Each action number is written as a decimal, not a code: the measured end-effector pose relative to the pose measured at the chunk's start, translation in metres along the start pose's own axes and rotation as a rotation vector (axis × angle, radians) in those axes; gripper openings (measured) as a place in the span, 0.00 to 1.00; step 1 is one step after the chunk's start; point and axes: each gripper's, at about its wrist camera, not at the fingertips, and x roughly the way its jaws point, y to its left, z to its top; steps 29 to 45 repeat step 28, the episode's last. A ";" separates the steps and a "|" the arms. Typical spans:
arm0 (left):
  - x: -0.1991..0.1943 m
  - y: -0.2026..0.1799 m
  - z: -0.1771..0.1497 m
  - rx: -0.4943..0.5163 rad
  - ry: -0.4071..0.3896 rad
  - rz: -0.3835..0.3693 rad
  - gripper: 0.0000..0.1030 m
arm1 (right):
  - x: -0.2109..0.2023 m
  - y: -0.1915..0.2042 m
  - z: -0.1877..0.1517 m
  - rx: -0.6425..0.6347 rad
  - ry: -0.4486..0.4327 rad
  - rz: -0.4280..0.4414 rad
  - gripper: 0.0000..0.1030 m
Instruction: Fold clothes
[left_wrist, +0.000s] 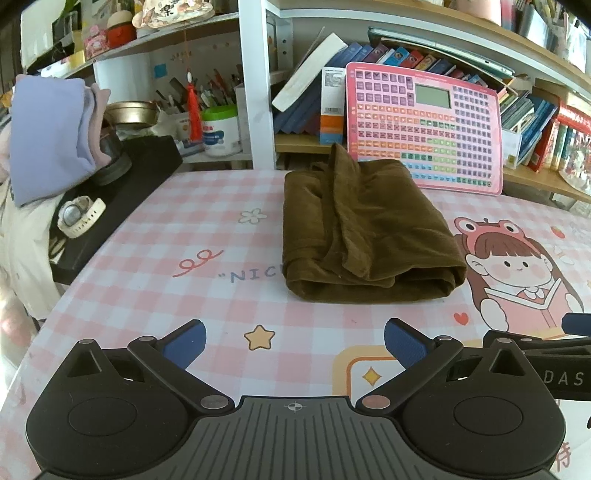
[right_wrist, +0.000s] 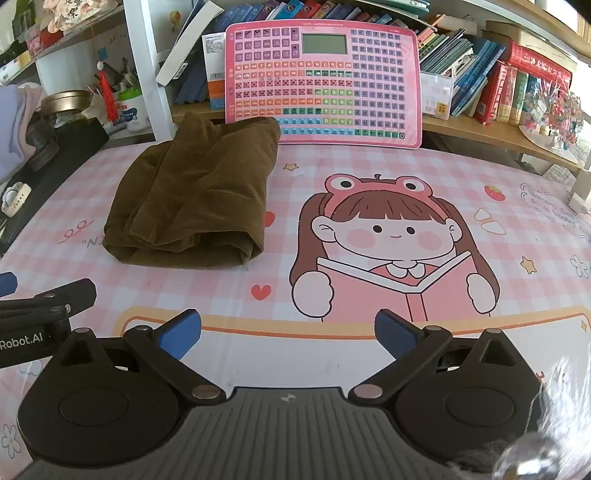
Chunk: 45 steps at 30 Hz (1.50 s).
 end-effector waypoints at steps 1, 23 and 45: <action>0.000 0.000 0.000 -0.001 0.001 -0.001 1.00 | 0.000 0.000 0.000 0.000 0.000 -0.001 0.98; 0.000 0.001 0.000 -0.025 0.026 -0.062 1.00 | 0.003 -0.001 -0.001 0.016 0.009 -0.010 0.98; 0.002 0.001 0.000 -0.028 0.034 -0.051 1.00 | 0.003 -0.001 -0.002 0.016 0.011 -0.009 0.98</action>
